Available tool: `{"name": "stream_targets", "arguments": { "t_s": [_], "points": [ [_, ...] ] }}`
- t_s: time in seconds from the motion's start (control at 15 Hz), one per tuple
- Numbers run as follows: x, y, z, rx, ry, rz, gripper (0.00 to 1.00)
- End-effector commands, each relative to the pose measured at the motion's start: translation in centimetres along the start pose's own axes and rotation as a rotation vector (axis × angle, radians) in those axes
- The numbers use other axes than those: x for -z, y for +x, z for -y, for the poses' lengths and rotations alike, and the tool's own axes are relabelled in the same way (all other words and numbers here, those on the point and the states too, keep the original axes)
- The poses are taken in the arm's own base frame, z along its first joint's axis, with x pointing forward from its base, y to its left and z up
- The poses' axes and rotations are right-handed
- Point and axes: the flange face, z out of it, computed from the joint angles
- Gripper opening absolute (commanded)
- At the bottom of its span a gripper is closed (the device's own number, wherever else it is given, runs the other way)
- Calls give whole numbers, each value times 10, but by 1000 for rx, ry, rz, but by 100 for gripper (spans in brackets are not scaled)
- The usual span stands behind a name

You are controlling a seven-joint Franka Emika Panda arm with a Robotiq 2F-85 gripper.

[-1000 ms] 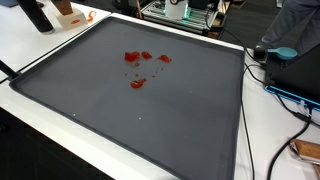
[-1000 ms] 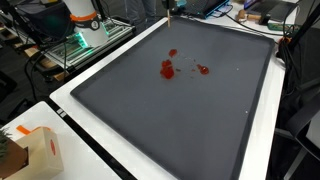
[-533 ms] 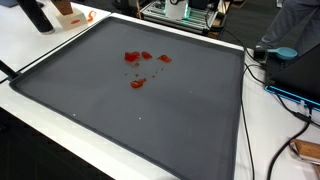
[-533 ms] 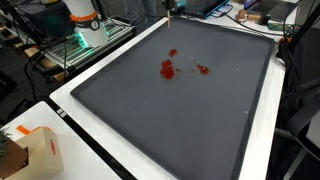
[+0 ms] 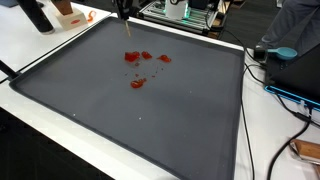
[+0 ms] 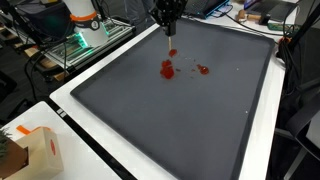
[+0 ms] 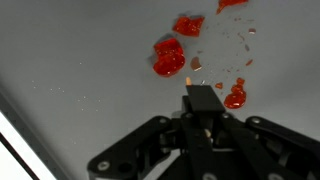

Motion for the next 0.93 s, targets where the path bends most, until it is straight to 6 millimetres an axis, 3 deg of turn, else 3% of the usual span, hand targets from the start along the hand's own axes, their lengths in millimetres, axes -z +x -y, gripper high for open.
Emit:
{"name": "stream_targets", "arguments": {
  "t_s": [0.0,0.87],
  "points": [
    [-26,11,-13,1,19,13,3],
    [-76,15,-22,36,69,92,3]
  ]
}}
